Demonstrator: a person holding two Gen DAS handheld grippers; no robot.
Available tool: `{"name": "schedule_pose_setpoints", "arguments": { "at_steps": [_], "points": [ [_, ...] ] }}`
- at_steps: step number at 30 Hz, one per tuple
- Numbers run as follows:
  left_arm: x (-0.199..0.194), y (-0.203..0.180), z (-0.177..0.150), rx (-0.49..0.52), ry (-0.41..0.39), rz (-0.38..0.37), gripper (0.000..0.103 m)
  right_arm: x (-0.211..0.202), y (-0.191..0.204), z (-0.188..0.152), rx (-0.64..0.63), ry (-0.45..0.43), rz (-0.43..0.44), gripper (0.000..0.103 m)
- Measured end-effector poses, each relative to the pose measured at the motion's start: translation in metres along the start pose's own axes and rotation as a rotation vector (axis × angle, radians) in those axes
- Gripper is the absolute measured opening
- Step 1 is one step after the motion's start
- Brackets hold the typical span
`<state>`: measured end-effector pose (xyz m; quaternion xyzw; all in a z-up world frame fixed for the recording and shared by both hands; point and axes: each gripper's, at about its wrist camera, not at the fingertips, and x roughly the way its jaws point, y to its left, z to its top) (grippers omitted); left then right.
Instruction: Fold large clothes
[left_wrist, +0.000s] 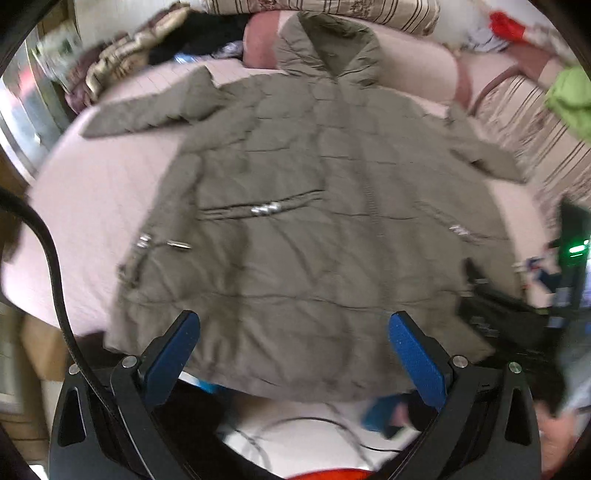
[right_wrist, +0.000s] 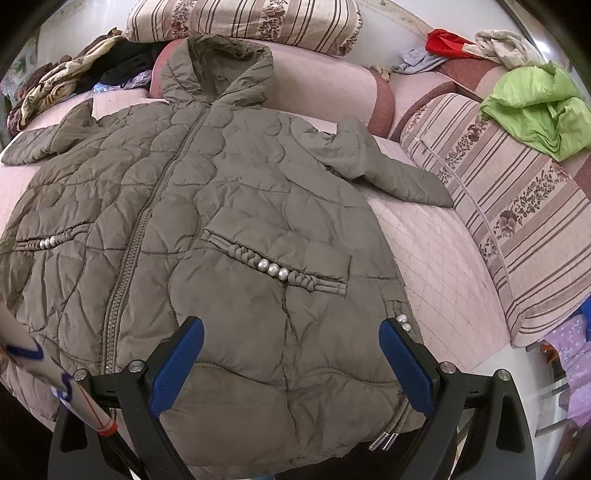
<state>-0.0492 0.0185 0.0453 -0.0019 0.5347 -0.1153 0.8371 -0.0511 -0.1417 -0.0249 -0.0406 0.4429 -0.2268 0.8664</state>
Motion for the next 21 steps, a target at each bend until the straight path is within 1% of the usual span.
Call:
{"name": "schedule_pose_setpoints", "arguments": {
  "at_steps": [3,4,6,9,13,16,19,21],
  "points": [
    [-0.009,0.009,0.001,-0.045,-0.001,-0.084,0.102,0.0,0.003,0.001,-0.014,0.004,-0.01,0.098],
    [-0.01,0.011,0.001,-0.059,-0.003,-0.102,0.102,0.0,0.005,0.001,-0.019,0.005,-0.014,0.098],
    [-0.014,0.018,0.002,-0.086,-0.011,-0.128,0.102,-0.002,0.009,0.002,-0.029,0.007,-0.018,0.098],
    [-0.014,0.027,0.003,-0.106,-0.021,-0.131,0.102,-0.006,0.015,0.005,-0.043,0.002,-0.025,0.098],
    [-0.012,0.042,0.002,-0.138,-0.027,-0.118,0.102,-0.014,0.027,0.01,-0.07,-0.013,-0.028,0.098],
    [-0.011,0.053,0.001,-0.155,-0.041,-0.086,0.102,-0.021,0.038,0.012,-0.108,-0.023,-0.049,0.098],
    [-0.016,0.064,0.001,-0.163,-0.083,-0.016,0.102,-0.031,0.05,0.014,-0.171,-0.04,-0.113,0.098],
    [-0.019,0.073,0.002,-0.171,-0.111,0.027,0.102,-0.037,0.054,0.016,-0.195,-0.058,-0.135,0.098]
  ]
}}
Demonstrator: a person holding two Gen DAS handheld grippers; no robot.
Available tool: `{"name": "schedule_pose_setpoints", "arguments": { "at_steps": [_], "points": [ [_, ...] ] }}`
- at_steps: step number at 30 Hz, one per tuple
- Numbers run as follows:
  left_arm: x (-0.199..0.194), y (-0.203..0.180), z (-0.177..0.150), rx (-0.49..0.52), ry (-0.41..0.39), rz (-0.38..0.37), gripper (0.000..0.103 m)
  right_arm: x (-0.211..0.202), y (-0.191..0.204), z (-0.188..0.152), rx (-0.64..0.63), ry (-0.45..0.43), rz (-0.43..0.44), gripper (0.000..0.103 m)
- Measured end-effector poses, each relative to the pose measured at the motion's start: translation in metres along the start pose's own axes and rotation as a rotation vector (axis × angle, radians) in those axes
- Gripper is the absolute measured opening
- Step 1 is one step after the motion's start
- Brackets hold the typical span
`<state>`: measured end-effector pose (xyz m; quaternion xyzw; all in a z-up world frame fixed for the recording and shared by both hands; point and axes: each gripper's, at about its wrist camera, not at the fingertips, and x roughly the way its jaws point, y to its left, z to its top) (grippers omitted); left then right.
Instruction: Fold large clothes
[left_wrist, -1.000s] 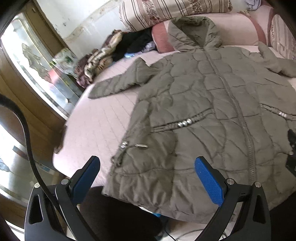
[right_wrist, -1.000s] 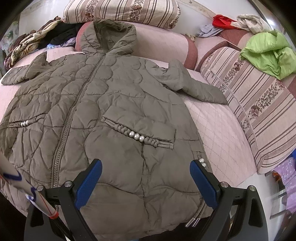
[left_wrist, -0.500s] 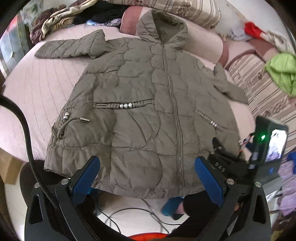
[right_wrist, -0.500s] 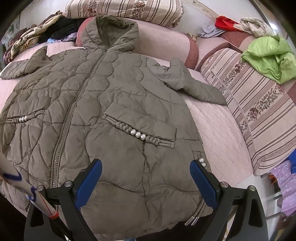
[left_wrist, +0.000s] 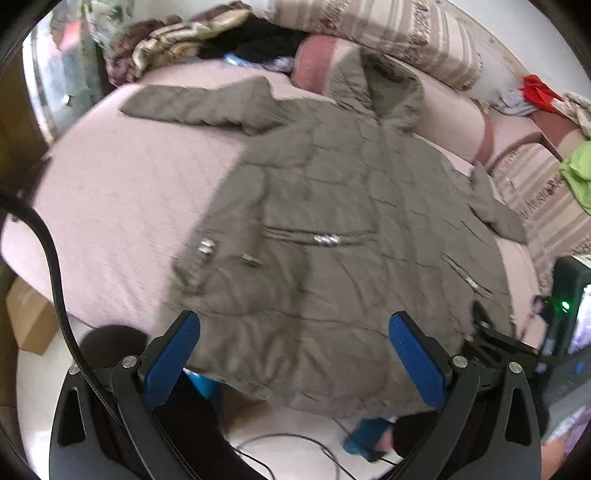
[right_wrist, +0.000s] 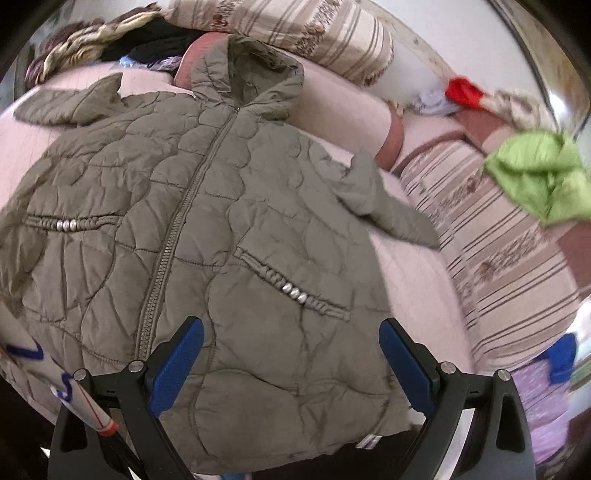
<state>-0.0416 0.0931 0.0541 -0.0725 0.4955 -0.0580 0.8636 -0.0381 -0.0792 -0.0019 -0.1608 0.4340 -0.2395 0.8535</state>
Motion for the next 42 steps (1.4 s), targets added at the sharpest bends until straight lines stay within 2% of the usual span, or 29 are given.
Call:
{"name": "schedule_pose_setpoints", "arguments": {
  "at_steps": [5,9,13,18,26,35,42],
  "points": [
    [-0.006,0.014,0.003,-0.012,-0.039,0.057,0.102,-0.014,0.002,0.004,-0.024,-0.036,-0.036,0.098],
    [-0.007,0.017,0.004,-0.019,-0.047,0.074,0.102,-0.022,0.001,0.004,-0.032,-0.066,-0.07,0.098],
    [-0.009,0.014,0.003,-0.001,-0.054,0.085,0.102,-0.024,0.0,0.003,-0.021,-0.069,-0.068,0.098],
    [-0.011,0.009,0.001,0.017,-0.066,0.094,0.102,-0.032,-0.006,0.002,0.039,-0.092,0.056,0.098],
    [-0.011,0.008,0.001,0.017,-0.06,0.108,0.102,-0.022,-0.003,-0.003,0.073,0.002,0.22,0.098],
    [-0.006,-0.003,0.0,0.043,-0.046,0.132,0.102,0.0,-0.012,-0.011,0.15,0.131,0.35,0.098],
    [-0.001,-0.013,0.001,0.07,-0.034,0.159,0.102,0.014,-0.019,-0.015,0.186,0.168,0.367,0.098]
  ]
}}
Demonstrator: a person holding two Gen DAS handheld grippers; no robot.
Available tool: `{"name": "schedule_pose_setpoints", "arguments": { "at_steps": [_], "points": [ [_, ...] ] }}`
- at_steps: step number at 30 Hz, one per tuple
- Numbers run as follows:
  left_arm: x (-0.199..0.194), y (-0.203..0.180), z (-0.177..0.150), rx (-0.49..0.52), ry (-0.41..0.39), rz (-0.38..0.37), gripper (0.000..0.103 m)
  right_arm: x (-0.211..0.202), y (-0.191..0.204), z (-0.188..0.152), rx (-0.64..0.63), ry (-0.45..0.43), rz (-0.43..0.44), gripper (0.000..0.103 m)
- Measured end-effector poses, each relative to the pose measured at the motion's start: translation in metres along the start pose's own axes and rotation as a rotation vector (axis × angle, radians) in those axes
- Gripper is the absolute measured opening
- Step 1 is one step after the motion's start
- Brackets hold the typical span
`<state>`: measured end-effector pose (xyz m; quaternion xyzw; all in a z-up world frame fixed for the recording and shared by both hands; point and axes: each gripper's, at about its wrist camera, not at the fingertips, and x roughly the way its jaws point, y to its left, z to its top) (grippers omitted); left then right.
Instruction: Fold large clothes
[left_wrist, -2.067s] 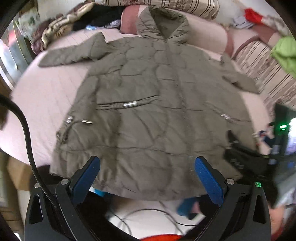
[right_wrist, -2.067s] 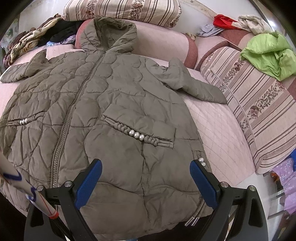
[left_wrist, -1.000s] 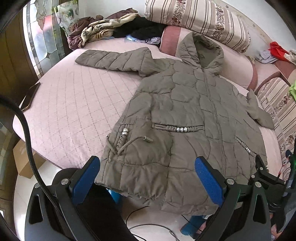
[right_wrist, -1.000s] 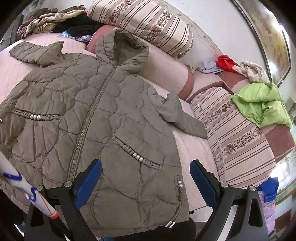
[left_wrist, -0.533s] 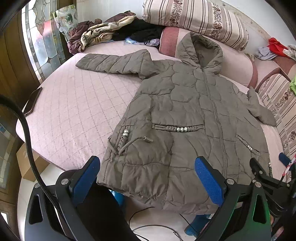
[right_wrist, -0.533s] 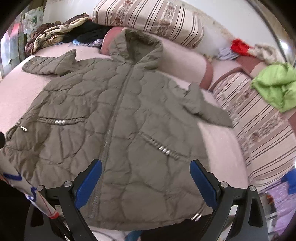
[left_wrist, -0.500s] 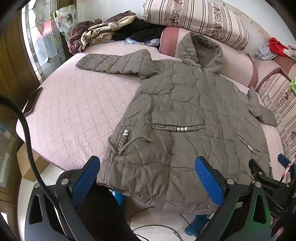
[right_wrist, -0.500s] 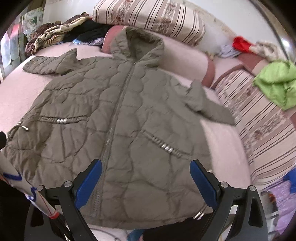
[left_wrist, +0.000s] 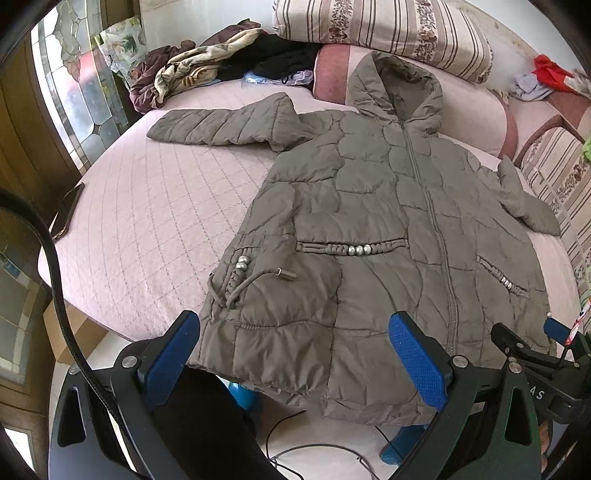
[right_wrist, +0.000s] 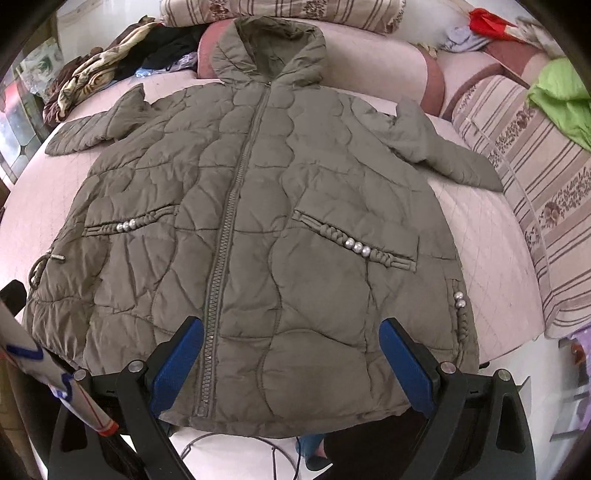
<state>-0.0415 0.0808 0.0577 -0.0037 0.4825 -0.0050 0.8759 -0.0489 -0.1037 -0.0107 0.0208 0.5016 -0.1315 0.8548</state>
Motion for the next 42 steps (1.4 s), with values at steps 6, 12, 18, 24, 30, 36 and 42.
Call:
{"name": "schedule_pose_setpoints", "arguments": {
  "at_steps": [6,12,18,24,30,36,42],
  "points": [
    [0.005,-0.007,0.011,0.029,-0.013,0.051,0.102,0.008,-0.008,0.005,0.008,0.009,-0.006,0.098],
    [0.015,0.007,0.045,0.006,-0.046,0.099,0.093,0.015,-0.017,0.024,0.001,-0.02,-0.037,0.098],
    [0.039,0.045,0.09,-0.071,-0.045,0.134,0.093,0.019,-0.016,0.05,-0.027,-0.088,-0.078,0.098],
    [0.075,0.11,0.144,-0.2,-0.12,0.202,0.093,0.029,-0.025,0.071,0.025,-0.102,0.029,0.098],
    [0.148,0.181,0.19,-0.36,-0.027,0.173,0.093,0.055,-0.035,0.081,0.07,-0.047,0.042,0.086],
    [0.213,0.231,0.228,-0.504,0.008,0.082,0.093,0.073,-0.047,0.088,0.131,-0.027,0.067,0.086],
    [0.274,0.265,0.263,-0.653,0.039,-0.056,0.093,0.086,-0.053,0.088,0.156,-0.023,0.033,0.087]
  ]
}}
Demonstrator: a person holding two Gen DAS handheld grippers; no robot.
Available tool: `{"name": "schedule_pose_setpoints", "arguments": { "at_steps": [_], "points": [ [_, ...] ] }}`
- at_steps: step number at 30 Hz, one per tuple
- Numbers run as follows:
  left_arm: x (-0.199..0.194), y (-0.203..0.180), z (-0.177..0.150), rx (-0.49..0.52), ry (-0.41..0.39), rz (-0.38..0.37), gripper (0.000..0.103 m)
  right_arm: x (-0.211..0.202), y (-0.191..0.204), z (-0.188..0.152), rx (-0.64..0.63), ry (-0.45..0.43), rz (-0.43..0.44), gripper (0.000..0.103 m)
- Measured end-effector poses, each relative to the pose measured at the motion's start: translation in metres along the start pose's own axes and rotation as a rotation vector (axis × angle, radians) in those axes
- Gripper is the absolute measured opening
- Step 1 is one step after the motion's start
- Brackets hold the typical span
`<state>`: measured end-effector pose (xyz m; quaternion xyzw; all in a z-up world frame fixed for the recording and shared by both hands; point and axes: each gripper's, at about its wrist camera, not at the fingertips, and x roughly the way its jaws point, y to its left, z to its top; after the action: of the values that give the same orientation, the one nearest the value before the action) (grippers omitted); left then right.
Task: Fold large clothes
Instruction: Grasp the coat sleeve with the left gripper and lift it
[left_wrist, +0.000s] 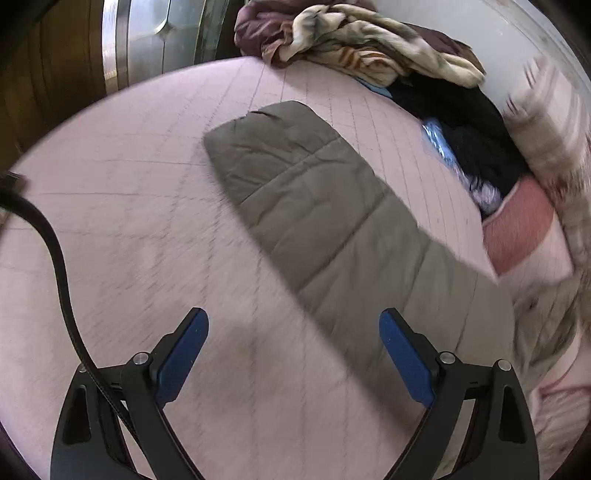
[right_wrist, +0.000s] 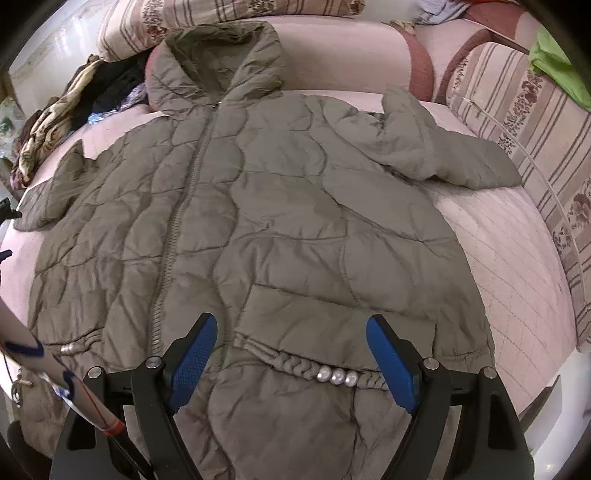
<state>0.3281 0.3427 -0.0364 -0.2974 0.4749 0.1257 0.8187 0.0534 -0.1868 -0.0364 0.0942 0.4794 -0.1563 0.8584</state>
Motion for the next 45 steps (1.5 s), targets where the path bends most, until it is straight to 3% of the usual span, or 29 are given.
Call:
{"name": "schedule_pose_setpoints", "arguments": {
  "at_steps": [3,7,8,10,12,15,19,24,29,34,39,45],
  "points": [
    [0.021,0.001,0.013,-0.069,0.025,-0.047,0.092,0.006,-0.005,0.0,0.015,0.007,-0.018,0.087],
    [0.032,-0.003,0.029,-0.12,-0.018,-0.044,0.092,0.01,-0.008,0.002,0.014,0.009,-0.048,0.087],
    [0.034,-0.004,0.033,-0.127,-0.024,-0.041,0.087,0.01,-0.009,0.003,0.011,0.008,-0.057,0.087],
    [0.039,-0.01,0.037,-0.107,-0.029,0.021,0.063,0.011,-0.009,0.003,0.008,0.006,-0.067,0.087],
    [0.04,-0.016,0.039,-0.06,-0.032,0.103,0.029,0.012,-0.009,0.003,0.007,0.007,-0.07,0.087],
    [0.034,-0.022,0.041,-0.004,-0.018,0.116,0.012,0.011,-0.009,0.003,0.007,0.002,-0.069,0.087],
    [0.006,-0.035,0.037,0.027,-0.036,0.063,0.009,0.002,-0.011,0.002,0.007,-0.023,-0.067,0.082],
    [-0.059,-0.088,0.012,0.148,-0.085,-0.092,0.007,-0.013,-0.018,-0.002,0.024,-0.056,-0.046,0.082],
    [-0.116,-0.161,-0.049,0.343,-0.108,-0.232,0.007,-0.029,-0.027,-0.011,0.039,-0.083,-0.026,0.082],
    [-0.129,-0.224,-0.124,0.504,-0.038,-0.348,0.007,-0.042,-0.039,-0.022,0.055,-0.103,-0.028,0.082],
    [-0.099,-0.261,-0.209,0.61,0.089,-0.387,0.007,-0.045,-0.059,-0.032,0.1,-0.096,-0.027,0.082],
    [-0.041,-0.264,-0.287,0.712,0.195,-0.228,0.014,-0.045,-0.075,-0.032,0.127,-0.089,-0.021,0.082]
  ]
}}
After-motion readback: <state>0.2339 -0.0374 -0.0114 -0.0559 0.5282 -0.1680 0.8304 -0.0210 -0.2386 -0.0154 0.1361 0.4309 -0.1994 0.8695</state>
